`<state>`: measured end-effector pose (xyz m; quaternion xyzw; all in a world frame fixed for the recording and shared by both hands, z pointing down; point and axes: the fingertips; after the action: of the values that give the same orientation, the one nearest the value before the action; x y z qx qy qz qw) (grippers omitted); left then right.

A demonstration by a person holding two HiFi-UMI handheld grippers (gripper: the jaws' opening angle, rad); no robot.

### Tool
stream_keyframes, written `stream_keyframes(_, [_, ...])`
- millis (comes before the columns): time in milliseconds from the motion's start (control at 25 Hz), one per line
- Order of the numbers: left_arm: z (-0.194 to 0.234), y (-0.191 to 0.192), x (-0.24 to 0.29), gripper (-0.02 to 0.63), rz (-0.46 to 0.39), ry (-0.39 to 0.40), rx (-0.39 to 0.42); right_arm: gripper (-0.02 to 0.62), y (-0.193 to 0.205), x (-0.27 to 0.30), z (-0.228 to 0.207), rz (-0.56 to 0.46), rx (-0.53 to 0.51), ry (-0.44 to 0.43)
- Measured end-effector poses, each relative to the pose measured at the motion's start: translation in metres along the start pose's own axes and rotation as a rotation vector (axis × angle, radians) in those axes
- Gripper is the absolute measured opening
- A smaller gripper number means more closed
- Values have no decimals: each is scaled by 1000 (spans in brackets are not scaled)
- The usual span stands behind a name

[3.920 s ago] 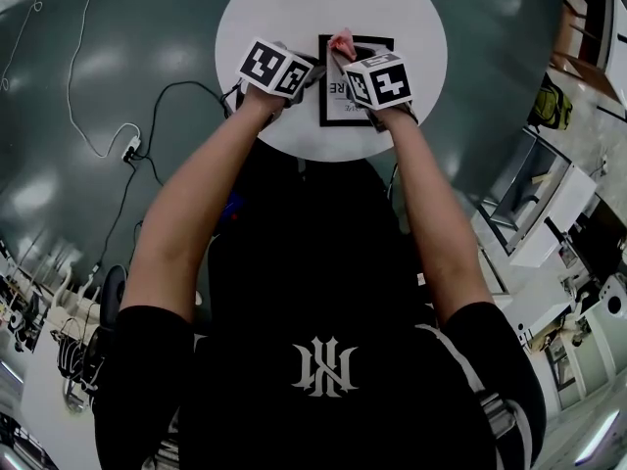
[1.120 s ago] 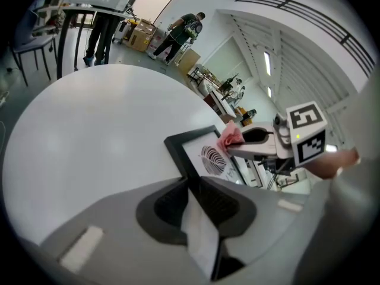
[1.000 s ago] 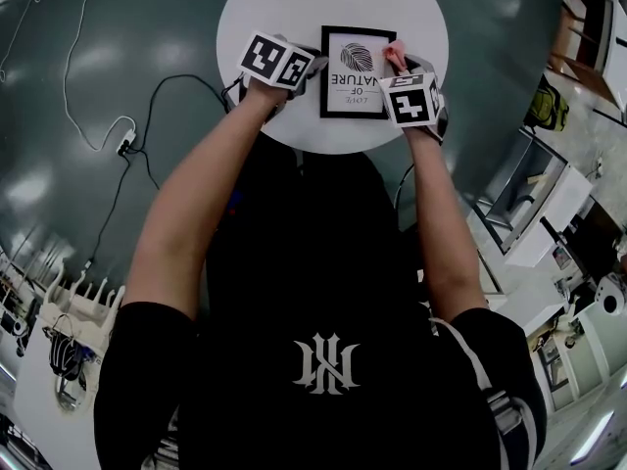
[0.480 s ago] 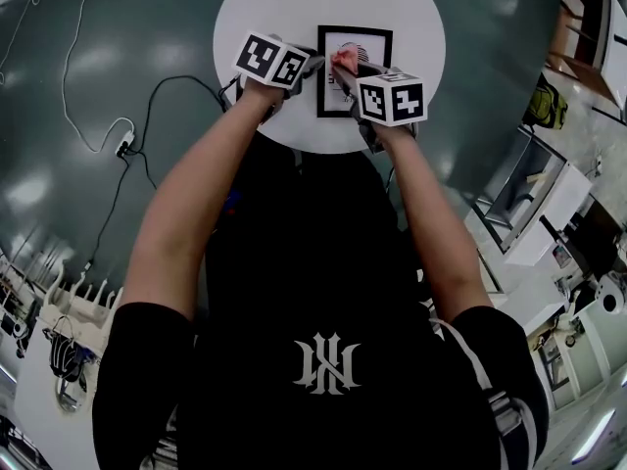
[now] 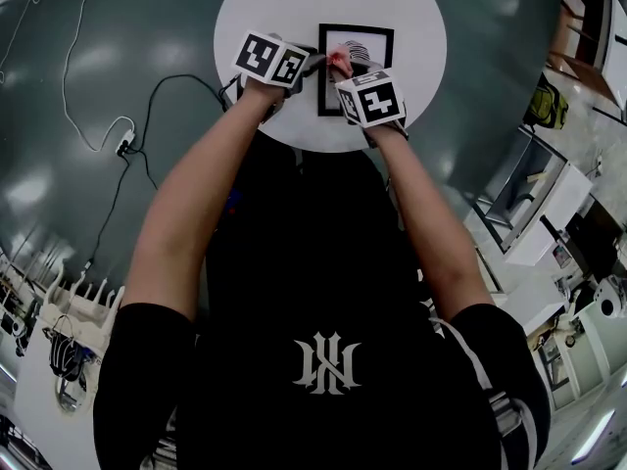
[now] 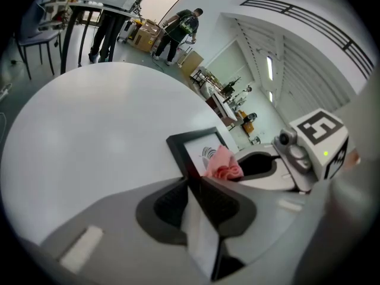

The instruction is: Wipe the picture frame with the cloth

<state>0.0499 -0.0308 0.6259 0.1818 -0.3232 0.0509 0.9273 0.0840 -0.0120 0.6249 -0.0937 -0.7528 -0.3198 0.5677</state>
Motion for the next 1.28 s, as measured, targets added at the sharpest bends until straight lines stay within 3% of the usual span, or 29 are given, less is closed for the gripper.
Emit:
stream_keyframes(440, [4,1,0,69,-1,0,2,66,23,-12,-59,33,-51,188])
stream_keyframes(760, [2,-2,-2,69,11,-15,9,66,23,-22,-79,53,-301,367])
stream_keyframes(1000, [3,-3,-1,69,17,-11,4,67,27,-33,-101,62,-343,445])
stream_keyframes(1160, [2,-2,0,67,15,-11,2,67,30,-45,-120,16,-156,393])
stream_keyframes(1280, [2,-2,-1,67,9,-6,-3,67,8,-52,-83,-94,24,165])
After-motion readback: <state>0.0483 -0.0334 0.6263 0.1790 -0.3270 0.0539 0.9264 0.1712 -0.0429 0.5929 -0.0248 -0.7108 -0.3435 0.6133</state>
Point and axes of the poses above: the fingertips, and each gripper's own axes: x forward along the fingers, z to its left, y out of its underside, and after that the axes turned 10 degrees about y, right-handed
